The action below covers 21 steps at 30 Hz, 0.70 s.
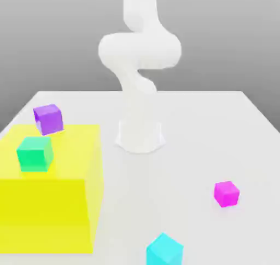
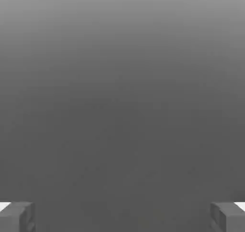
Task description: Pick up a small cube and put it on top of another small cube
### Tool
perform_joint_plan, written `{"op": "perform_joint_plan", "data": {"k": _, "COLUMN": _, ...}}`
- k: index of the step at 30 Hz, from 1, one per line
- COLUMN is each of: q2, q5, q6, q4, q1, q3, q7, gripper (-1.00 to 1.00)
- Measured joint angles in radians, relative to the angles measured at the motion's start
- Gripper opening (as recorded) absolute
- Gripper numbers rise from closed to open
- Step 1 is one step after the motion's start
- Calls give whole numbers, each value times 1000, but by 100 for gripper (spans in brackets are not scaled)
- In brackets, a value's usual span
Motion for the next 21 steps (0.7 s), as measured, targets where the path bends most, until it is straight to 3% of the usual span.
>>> {"op": "perform_joint_plan", "data": {"k": 13, "q2": 478, "q5": 41, "q6": 312, "q4": -277, "q1": 133, "q3": 249, "q7": 194, "gripper": 0}}
{"op": "perform_joint_plan", "data": {"k": 17, "q2": 626, "q5": -3, "q6": 405, "q4": -360, "q1": 173, "q3": 320, "q7": 294, "gripper": 0}}
{"op": "perform_joint_plan", "data": {"k": 21, "q2": 779, "q5": -112, "q6": 500, "q4": -429, "q1": 242, "q3": 331, "q7": 432, "gripper": 0}}
